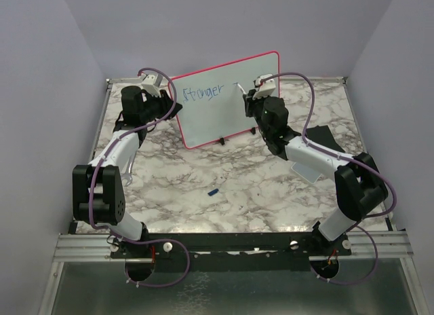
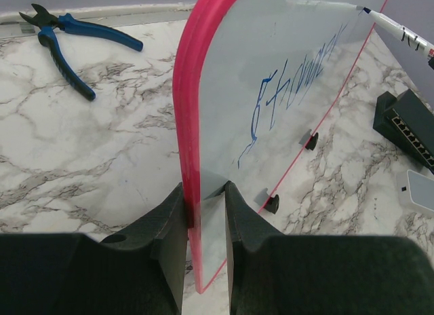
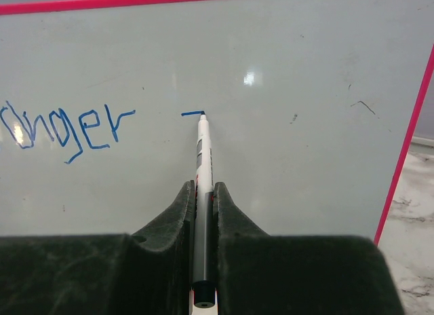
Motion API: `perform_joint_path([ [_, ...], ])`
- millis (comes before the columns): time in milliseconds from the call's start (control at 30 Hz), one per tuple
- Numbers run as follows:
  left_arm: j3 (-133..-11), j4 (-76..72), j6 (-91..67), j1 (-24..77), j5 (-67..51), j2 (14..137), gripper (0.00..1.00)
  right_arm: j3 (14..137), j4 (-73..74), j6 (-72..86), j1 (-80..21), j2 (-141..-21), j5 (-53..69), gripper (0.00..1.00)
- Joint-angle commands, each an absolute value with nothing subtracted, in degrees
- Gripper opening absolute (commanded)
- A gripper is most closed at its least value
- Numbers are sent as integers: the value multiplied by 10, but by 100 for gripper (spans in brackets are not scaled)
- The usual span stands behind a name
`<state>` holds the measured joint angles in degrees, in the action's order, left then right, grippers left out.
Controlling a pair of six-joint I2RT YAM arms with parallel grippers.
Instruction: Write a sentence on the whiteboard
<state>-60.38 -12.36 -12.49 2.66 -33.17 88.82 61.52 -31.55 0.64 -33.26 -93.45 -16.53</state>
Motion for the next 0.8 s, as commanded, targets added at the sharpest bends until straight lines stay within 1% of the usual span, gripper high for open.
perform_joint_path([
  [0,-610,-96,-111,31,-319,884,10,622,-306,10,-326,-938,-181,1],
  [367,-610,-96,-112,31,-317,884,10,576,-350,11,-326,-879,-136,1],
  [767,-610,-96,-111,31,-317,881,10,618,-343,5,-326,-909,-124,1],
])
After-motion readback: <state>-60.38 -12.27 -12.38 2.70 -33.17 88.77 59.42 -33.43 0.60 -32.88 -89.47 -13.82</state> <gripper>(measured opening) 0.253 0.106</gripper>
